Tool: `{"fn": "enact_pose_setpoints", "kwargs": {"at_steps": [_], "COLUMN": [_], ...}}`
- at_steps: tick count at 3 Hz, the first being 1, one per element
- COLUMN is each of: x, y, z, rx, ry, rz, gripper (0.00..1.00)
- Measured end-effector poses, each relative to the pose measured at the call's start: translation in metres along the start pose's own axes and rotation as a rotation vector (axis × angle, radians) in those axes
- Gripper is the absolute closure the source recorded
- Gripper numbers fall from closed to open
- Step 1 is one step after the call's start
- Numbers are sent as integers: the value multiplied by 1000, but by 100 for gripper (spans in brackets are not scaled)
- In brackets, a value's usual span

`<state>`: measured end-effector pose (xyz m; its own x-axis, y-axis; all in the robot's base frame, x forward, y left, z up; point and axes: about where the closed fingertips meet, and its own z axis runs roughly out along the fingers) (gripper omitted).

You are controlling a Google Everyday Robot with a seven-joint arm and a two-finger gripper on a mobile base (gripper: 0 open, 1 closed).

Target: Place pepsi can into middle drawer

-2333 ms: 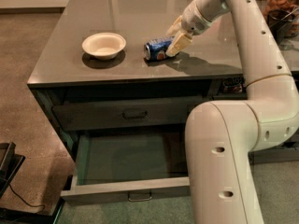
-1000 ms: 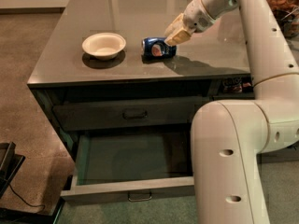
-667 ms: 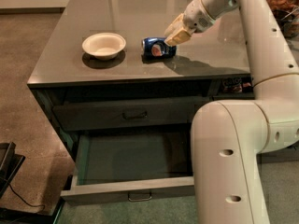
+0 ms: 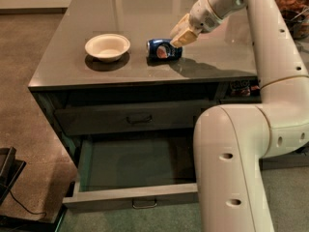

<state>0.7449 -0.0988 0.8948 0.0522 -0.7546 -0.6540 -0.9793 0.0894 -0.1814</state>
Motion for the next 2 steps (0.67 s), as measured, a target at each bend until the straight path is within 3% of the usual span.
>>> {"fn": "enact_pose_setpoints", "kwargs": {"at_steps": [2], "x": [-3], "y": [-9], "z": [9], "rx": [25], "ry": [-7], "rz": [-9], "gripper": [15]}}
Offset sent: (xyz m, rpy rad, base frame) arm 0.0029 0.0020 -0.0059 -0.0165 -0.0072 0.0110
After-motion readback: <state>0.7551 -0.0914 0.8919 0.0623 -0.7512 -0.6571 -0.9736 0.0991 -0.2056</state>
